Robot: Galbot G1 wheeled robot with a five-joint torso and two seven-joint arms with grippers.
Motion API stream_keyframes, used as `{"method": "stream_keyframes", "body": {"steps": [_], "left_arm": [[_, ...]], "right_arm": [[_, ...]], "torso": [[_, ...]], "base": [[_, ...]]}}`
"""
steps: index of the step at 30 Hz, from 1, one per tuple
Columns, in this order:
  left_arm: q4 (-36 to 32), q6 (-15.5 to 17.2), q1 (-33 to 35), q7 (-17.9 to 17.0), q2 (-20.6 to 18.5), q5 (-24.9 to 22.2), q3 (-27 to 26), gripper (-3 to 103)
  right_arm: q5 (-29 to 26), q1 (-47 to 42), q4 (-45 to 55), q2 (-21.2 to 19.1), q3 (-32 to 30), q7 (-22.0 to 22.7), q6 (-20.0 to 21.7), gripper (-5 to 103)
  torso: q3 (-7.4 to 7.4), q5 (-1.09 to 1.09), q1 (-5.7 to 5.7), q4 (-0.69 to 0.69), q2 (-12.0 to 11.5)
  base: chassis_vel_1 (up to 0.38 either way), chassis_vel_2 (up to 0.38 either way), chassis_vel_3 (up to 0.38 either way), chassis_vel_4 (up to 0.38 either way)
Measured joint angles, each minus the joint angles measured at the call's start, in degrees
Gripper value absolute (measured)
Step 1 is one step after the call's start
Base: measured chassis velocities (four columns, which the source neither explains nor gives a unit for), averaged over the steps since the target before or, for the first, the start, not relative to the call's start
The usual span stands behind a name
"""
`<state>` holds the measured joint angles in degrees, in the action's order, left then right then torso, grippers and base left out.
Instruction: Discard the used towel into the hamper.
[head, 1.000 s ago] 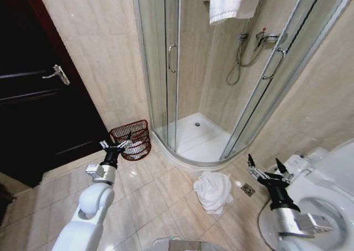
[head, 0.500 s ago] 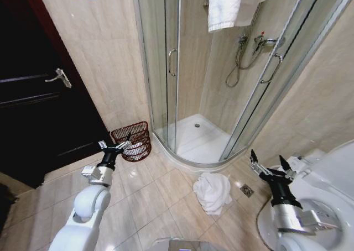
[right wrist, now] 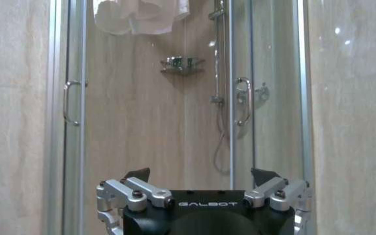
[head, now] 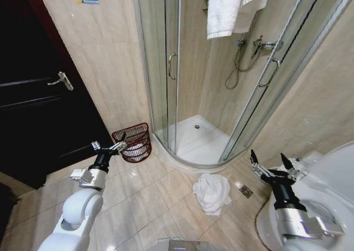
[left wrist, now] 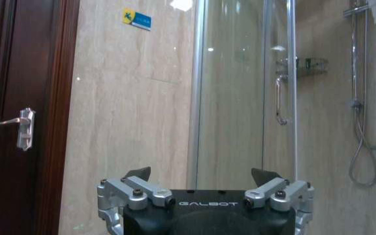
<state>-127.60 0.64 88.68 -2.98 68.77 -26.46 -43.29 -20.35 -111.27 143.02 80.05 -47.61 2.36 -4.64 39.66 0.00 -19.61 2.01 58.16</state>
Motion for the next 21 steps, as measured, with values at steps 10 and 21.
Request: {"method": "stream_keyframes", "body": {"steps": [10, 21], "left_arm": [[0.2, -0.2, 0.4, 0.2, 0.4, -0.2, 0.1, 100], [0.0, -0.1, 0.1, -0.1, 0.6, -0.5, 0.0, 100]], "right_arm": [[0.3, 2.5, 0.3, 1.3, -0.3, -0.3, 4.1, 100], [1.3, 3.3, 0.3, 2.2, -0.2, -1.6, 5.8, 100]], "torso": [[1.64, 0.0, -1.35, 0.01, 3.0], [3.39, 0.0, -2.78, 0.01, 6.2]], "base": [[0.0, 0.0, 0.0, 0.0], [0.0, 0.0, 0.0, 0.0]]}}
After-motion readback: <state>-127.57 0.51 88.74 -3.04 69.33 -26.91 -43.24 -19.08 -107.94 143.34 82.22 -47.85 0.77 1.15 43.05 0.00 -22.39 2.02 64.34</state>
